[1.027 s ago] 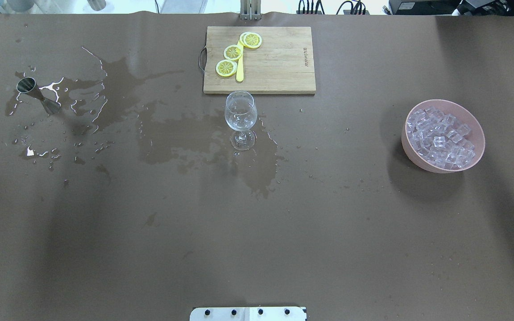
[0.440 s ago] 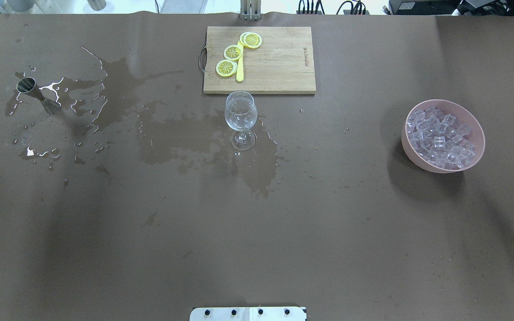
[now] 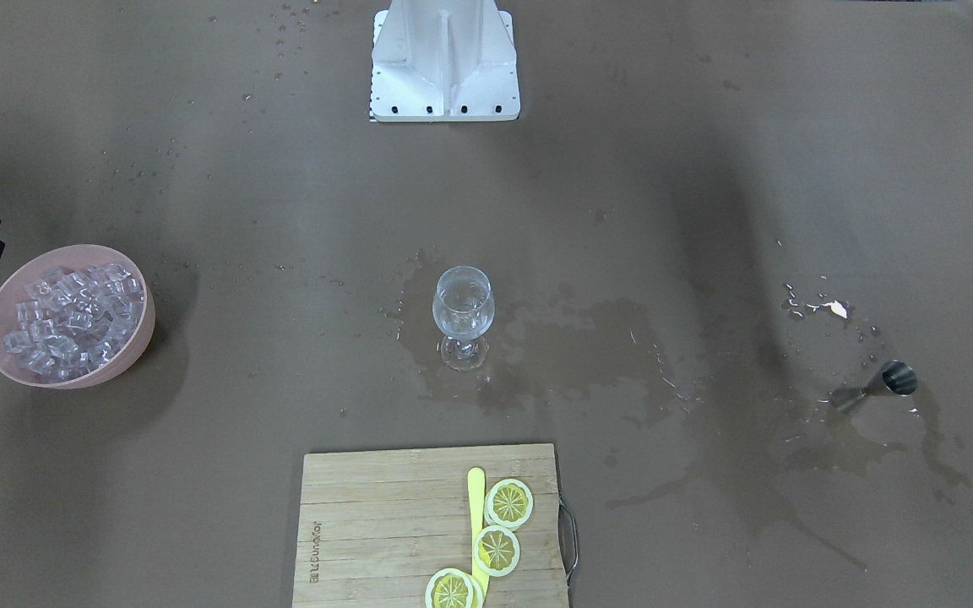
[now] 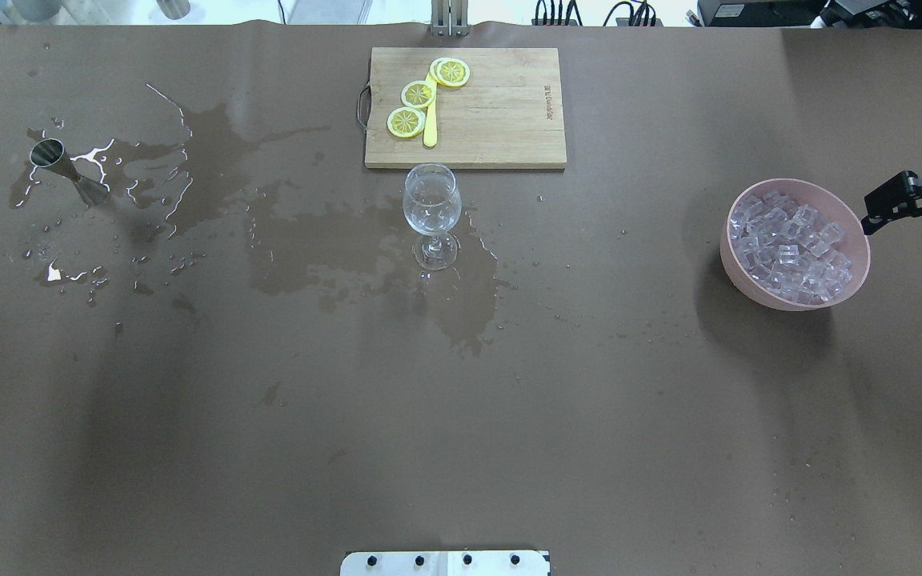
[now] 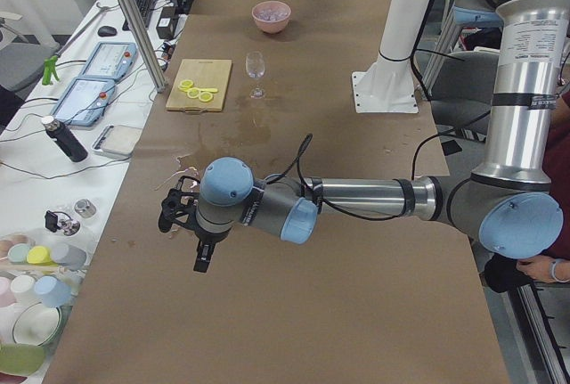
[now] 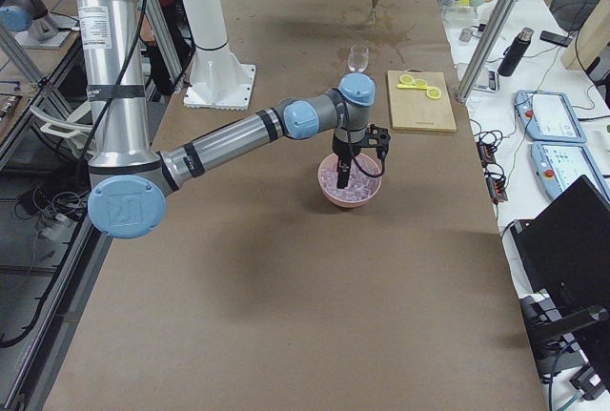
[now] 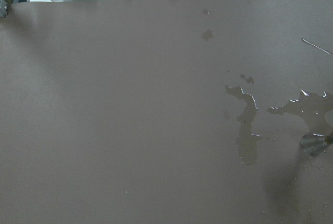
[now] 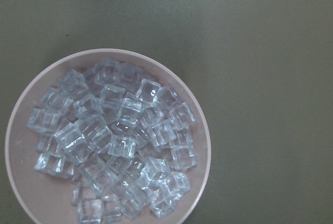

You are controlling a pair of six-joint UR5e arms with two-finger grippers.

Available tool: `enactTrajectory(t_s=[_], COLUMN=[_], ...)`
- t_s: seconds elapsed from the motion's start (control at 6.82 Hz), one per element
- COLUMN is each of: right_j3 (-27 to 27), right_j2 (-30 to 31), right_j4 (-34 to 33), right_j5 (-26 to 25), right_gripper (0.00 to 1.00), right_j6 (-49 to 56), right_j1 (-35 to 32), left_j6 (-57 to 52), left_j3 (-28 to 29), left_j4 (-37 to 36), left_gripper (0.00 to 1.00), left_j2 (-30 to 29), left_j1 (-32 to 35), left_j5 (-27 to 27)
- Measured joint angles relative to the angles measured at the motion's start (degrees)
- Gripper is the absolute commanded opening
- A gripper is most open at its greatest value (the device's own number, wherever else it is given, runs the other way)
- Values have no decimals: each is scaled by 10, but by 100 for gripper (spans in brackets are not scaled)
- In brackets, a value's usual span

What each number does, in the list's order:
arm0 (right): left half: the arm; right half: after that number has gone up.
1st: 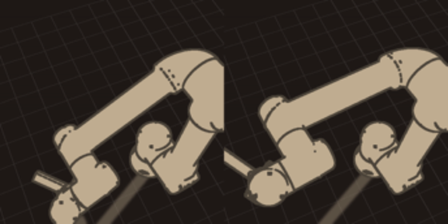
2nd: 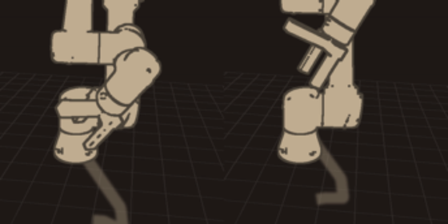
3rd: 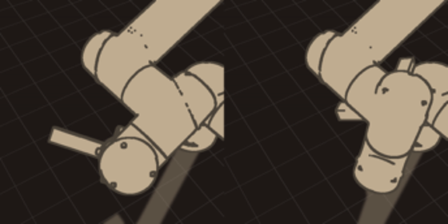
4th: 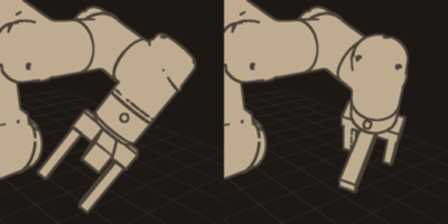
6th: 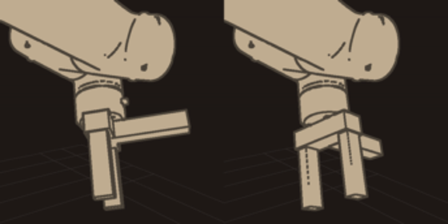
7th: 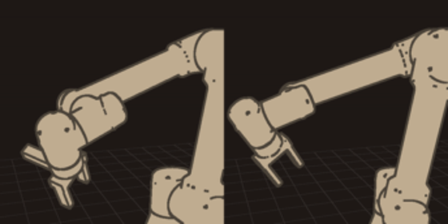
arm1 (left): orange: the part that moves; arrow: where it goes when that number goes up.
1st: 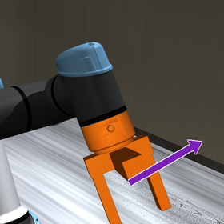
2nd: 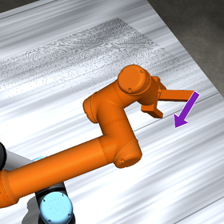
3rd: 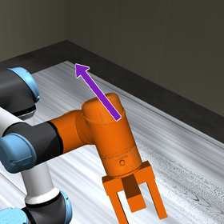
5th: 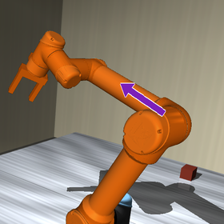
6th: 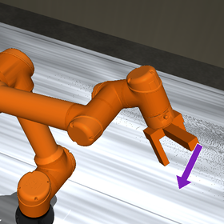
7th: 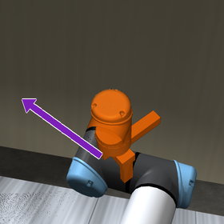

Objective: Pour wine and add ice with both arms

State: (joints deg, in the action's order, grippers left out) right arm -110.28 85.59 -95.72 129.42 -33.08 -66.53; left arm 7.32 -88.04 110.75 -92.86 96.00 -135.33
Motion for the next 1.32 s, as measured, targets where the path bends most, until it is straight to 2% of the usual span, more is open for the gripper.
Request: enactTrajectory(t_s=[0.44, 1.03, 1.32], right_j3=[38, 49, 52], right_j2=[-37, -43, -46], right_j4=[1, 1, 0], right_j5=[-3, -28, -31], right_gripper=[100, 98, 97], right_j6=[-11, -12, -16], right_j1=[15, 26, 30], left_j6=[26, 213, 308], left_j3=[-6, -3, -4], left_j4=[27, 259, 329], left_gripper=[98, 98, 98], left_j2=[2, 55, 52], left_j1=[-42, -78, -119], left_j5=[19, 4, 14])
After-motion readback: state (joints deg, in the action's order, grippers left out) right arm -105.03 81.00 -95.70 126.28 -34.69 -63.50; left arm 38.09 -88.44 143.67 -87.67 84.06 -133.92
